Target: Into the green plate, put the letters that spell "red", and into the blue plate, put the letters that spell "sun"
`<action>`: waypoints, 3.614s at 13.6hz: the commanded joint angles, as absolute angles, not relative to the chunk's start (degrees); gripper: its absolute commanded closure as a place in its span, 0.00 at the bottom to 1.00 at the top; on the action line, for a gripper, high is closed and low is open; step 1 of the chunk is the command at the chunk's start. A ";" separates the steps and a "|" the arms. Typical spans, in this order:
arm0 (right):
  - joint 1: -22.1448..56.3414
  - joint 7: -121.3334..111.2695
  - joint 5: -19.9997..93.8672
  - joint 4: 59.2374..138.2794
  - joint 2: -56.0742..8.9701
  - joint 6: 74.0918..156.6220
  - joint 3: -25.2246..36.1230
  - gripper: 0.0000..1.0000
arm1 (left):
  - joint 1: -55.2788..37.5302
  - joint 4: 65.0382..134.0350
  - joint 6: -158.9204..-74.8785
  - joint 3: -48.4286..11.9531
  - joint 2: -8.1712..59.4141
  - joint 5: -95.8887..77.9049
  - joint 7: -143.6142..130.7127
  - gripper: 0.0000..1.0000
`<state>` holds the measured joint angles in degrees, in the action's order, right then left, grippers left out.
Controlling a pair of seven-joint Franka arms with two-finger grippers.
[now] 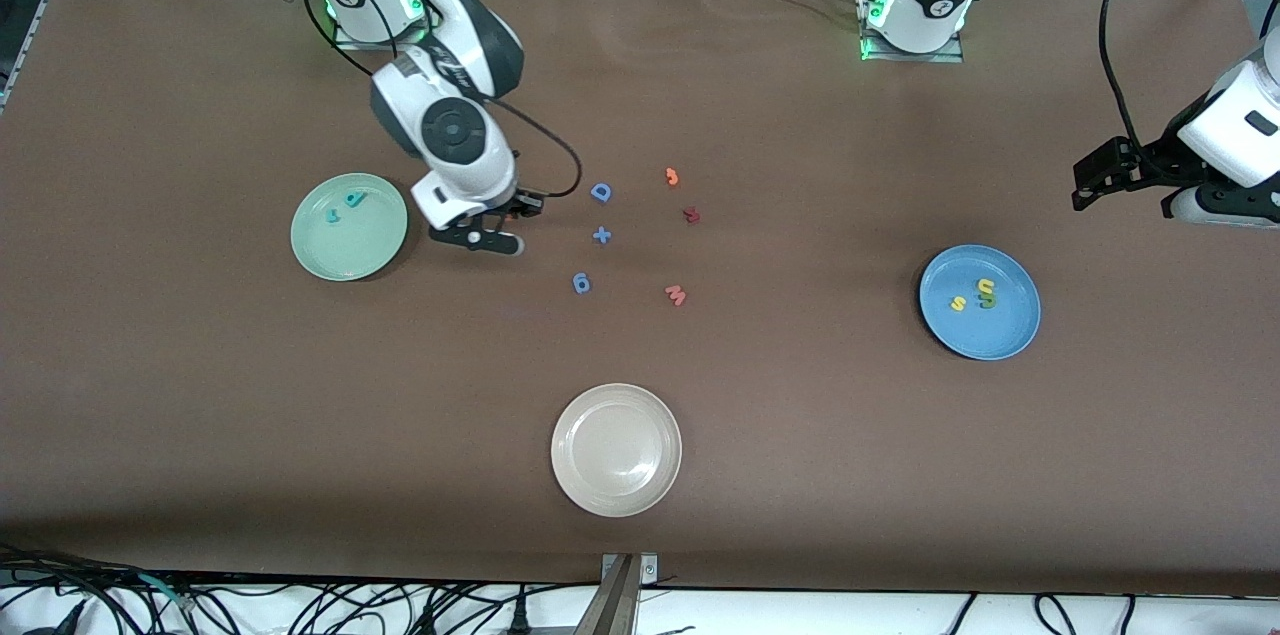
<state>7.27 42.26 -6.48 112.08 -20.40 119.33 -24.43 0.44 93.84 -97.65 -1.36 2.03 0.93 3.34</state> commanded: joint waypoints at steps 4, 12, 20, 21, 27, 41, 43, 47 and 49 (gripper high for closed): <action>7.12 16.13 -1.85 116.00 -14.24 113.38 -11.01 0.95 | 0.62 91.85 -96.24 -1.32 2.90 0.00 3.34 0.00; 7.03 -0.07 4.57 130.41 -15.55 130.58 -2.12 0.94 | 0.79 91.85 -96.24 -1.32 2.99 0.00 3.34 0.00; 7.03 -4.75 4.57 132.19 -20.13 137.37 0.35 0.76 | 0.79 91.93 -96.24 -1.32 2.99 0.00 3.51 0.00; 7.03 -4.75 4.57 132.27 -20.13 137.37 0.35 0.62 | 0.70 91.93 -96.24 -1.32 3.08 0.00 3.52 0.00; 7.03 -3.87 4.57 131.66 -17.59 133.53 0.35 0.16 | 0.79 91.93 -96.24 -1.32 2.99 0.00 3.51 0.00; 1.87 1.14 4.13 96.69 -9.86 89.74 0.11 0.14 | 0.79 91.93 -96.24 -1.32 3.08 0.00 3.34 0.00; -2.53 1.14 3.87 96.33 -6.69 90.09 -4.81 0.06 | 0.79 91.93 -96.24 -1.32 3.08 0.00 3.25 0.00; -3.43 0.88 0.18 92.39 -5.10 89.91 -7.46 0.00 | 0.79 91.93 -96.24 -1.32 3.08 0.00 3.25 0.00; -3.17 1.23 -1.31 91.32 -5.10 89.82 -7.91 0.01 | 0.79 91.93 -96.24 -1.32 3.08 0.00 3.16 0.00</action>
<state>-2.47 0.45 0.53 93.22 -4.73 91.02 -6.52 0.53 93.78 -97.65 -1.33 2.27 0.93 3.34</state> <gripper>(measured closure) 0.000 0.000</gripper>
